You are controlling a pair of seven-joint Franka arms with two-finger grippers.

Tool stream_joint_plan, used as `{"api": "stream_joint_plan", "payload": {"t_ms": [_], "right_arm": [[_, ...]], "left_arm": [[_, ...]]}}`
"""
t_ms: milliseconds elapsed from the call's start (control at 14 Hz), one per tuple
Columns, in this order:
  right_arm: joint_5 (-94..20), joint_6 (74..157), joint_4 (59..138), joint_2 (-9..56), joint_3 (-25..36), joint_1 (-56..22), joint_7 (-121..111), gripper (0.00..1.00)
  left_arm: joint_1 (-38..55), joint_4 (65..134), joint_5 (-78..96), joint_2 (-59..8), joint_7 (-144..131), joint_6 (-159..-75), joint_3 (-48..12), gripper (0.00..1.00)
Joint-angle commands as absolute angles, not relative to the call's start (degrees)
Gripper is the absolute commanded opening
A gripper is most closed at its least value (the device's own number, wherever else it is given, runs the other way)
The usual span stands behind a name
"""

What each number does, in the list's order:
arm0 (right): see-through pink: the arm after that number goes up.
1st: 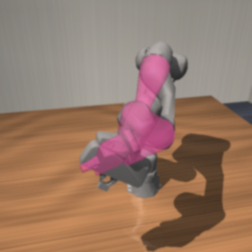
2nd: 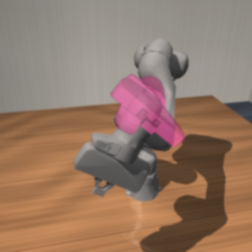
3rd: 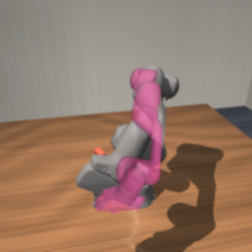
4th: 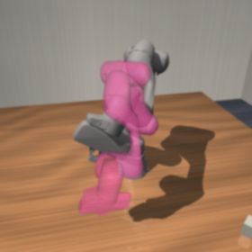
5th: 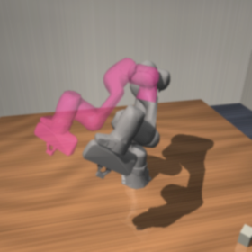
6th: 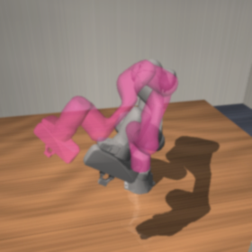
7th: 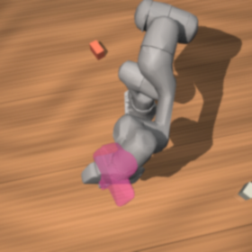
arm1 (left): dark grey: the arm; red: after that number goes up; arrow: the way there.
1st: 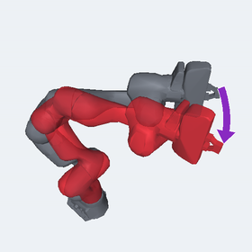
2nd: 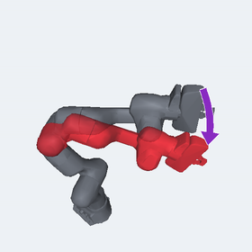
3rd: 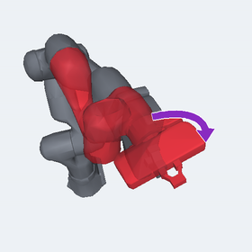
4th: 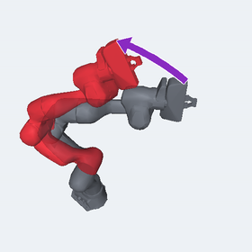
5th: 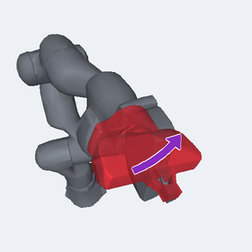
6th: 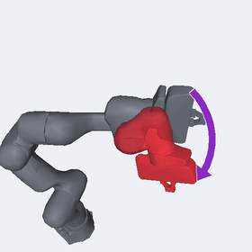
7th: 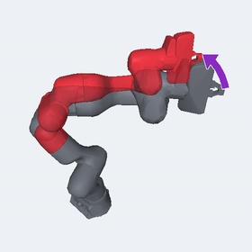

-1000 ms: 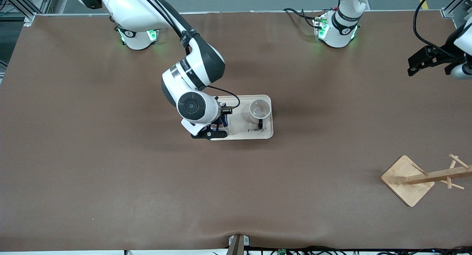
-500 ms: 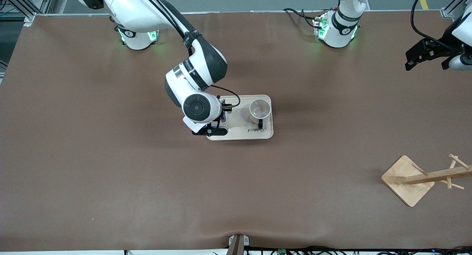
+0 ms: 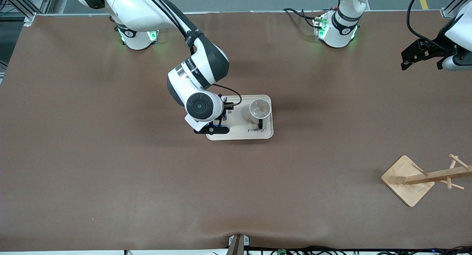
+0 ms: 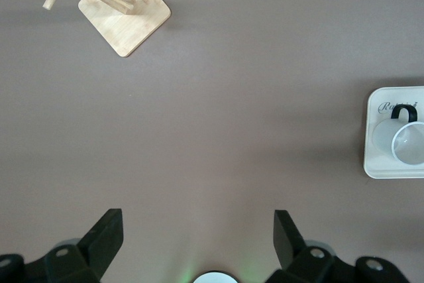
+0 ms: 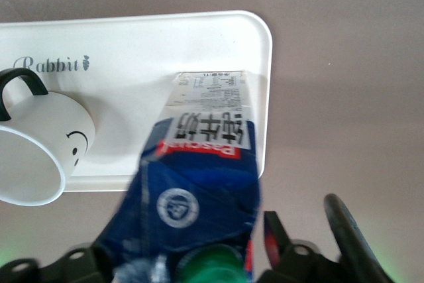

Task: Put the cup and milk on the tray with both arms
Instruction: 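Carry the milk carton with the right gripper onto the tray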

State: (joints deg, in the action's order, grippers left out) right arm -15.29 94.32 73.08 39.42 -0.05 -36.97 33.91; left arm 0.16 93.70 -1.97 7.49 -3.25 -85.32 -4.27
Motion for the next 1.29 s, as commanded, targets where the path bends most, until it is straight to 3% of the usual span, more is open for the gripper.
{"api": "stream_joint_plan", "payload": {"t_ms": [0, 786, 1214], "right_arm": [[-14.5, 94.3, 73.7, 38.2, 0.4, -37.5, 35.2, 1.0], [-15.0, 93.8, 72.5, 34.3, 0.7, -36.3, 34.9, 1.0], [-14.5, 84.6, 72.5, 29.3, 0.6, -36.6, 35.2, 1.0]], "left_arm": [[-0.3, 95.2, -1.0, 9.6, -3.3, -85.1, -3.9, 1.0], [-2.8, 95.7, -1.3, 9.5, -4.7, -84.4, -5.2, 1.0], [-2.7, 95.7, -1.6, 8.6, -8.3, -85.0, -6.4, 1.0]]}}
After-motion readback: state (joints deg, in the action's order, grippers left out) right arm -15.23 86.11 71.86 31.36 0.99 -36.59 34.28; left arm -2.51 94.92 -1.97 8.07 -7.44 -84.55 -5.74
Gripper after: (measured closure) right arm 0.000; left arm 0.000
